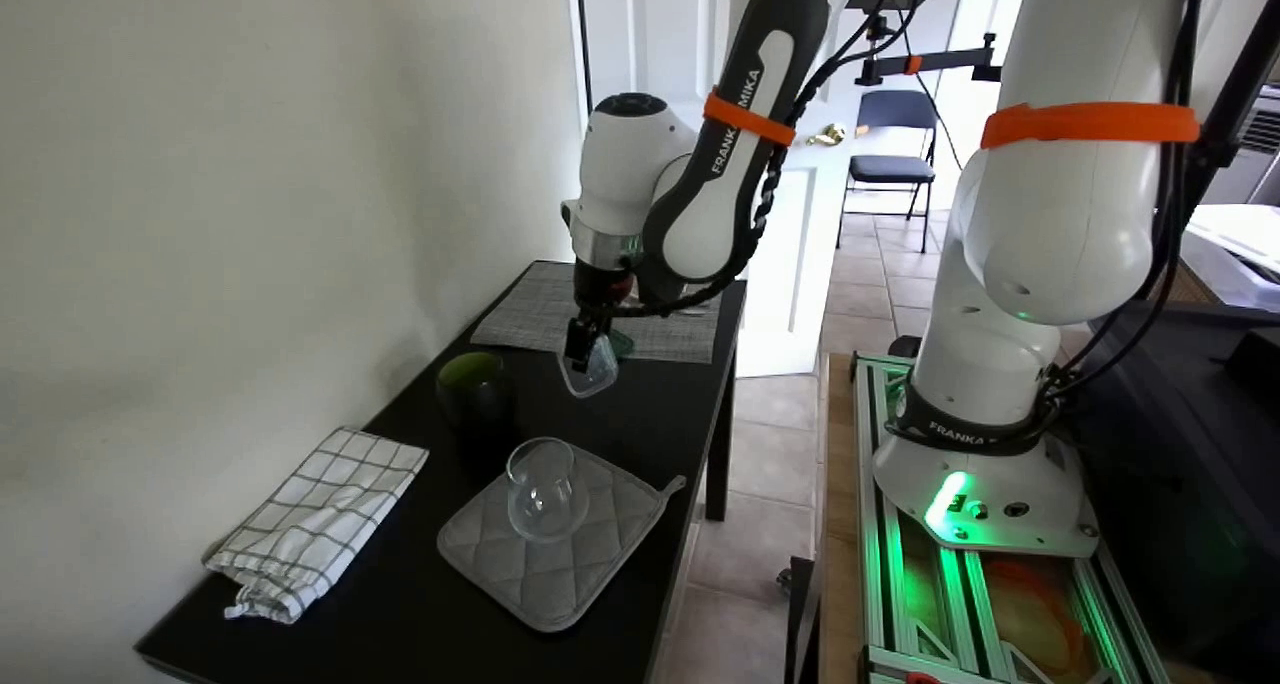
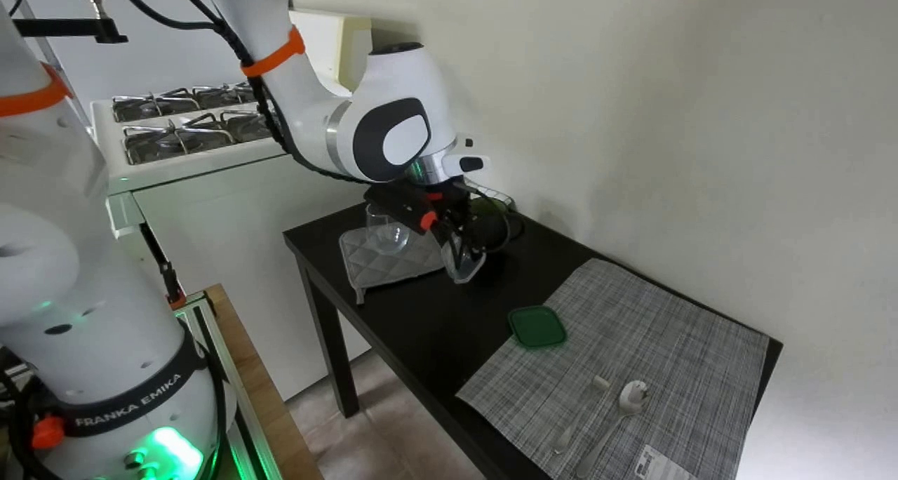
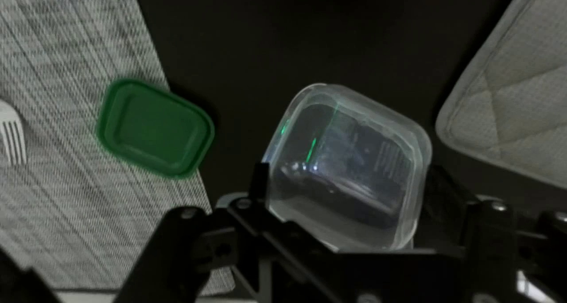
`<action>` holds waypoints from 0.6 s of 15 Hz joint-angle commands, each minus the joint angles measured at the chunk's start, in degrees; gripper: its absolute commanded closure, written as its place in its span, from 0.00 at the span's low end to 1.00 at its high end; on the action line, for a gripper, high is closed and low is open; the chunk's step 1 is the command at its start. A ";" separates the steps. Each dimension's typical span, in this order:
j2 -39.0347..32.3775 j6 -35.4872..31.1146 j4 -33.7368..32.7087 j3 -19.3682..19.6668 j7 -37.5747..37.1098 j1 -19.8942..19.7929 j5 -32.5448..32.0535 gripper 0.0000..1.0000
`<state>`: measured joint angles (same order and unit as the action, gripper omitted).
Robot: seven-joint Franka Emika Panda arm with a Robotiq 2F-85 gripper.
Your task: Turn the small lunchbox over
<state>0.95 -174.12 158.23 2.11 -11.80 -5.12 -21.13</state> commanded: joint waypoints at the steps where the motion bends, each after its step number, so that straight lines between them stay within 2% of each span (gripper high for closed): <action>1: 2.65 -6.40 -0.35 1.49 -10.37 -5.64 -15.45 0.39; 3: 5.30 -6.18 -0.32 1.11 -18.57 -9.68 -23.98 0.39; 4: 9.23 -5.76 2.70 0.41 -22.19 -12.21 -27.60 0.39; 5: 10.62 -5.17 2.88 -1.06 -25.99 -14.54 -30.45 0.39; 6: 7.80 -4.13 -0.83 -2.48 -29.34 -15.80 -31.90 0.39; 9: 9.74 -1.14 -0.79 -7.94 -36.47 -20.73 -33.74 0.39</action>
<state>8.85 -177.82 157.43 -0.28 -36.91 -21.42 -51.08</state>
